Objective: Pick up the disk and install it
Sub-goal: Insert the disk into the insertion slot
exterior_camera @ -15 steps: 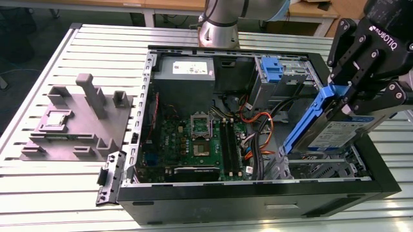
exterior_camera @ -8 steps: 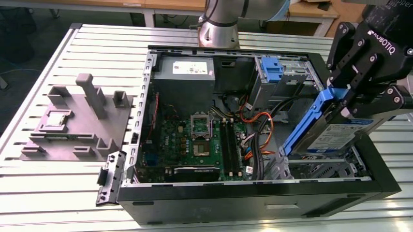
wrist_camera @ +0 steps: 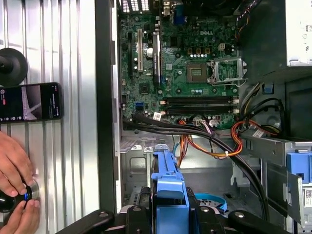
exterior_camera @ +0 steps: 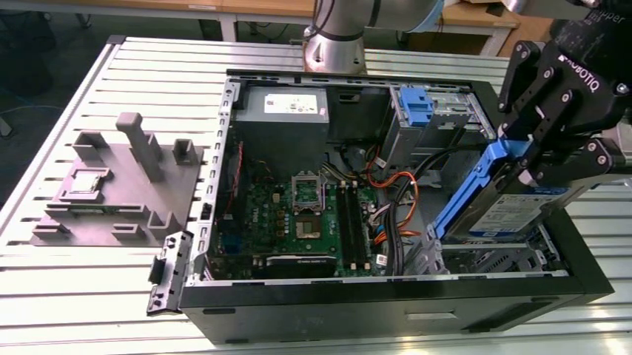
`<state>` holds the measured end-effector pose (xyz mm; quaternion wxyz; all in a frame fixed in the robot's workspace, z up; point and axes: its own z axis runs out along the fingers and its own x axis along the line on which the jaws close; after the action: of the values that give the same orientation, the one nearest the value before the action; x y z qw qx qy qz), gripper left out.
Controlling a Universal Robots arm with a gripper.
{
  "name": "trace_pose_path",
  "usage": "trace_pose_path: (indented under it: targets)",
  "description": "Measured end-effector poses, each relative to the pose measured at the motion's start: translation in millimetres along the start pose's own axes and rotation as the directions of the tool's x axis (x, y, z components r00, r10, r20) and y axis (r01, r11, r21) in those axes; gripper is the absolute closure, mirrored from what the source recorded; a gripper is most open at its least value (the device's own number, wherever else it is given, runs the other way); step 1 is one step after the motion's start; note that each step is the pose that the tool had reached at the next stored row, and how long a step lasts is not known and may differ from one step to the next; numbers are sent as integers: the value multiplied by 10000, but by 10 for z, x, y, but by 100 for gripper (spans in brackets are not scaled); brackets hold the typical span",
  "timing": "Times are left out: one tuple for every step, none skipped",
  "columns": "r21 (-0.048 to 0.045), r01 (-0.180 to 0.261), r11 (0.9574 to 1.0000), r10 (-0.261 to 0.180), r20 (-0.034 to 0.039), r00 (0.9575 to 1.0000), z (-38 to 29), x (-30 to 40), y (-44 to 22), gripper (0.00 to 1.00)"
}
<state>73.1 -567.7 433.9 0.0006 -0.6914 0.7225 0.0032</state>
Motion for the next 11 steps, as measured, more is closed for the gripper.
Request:
trace_pose_path:
  targets:
    - [0,1,10000,-1,0,10000,6,1,0,64]
    - [0,0,10000,0,0,10000,12,1,0,64]
    - [0,1,10000,-1,-1,10000,18,1,-1,64]
    - [0,1,10000,-1,0,10000,25,1,-1,64]
    - [0,1,10000,-1,1,10000,32,1,-1,64]
    - [0,1,10000,-1,-2,10000,32,2,-1,64]
    - [0,0,10000,0,-4,10000,32,2,-1,64]
    - [0,1,10000,-1,-5,10000,32,2,-1,64]
    - [0,1,10000,-1,-6,10000,32,2,-1,64]
    - [0,0,10000,0,-6,10000,33,2,-1,64]
    - [0,1,10000,-1,-7,10000,33,2,-1,64]
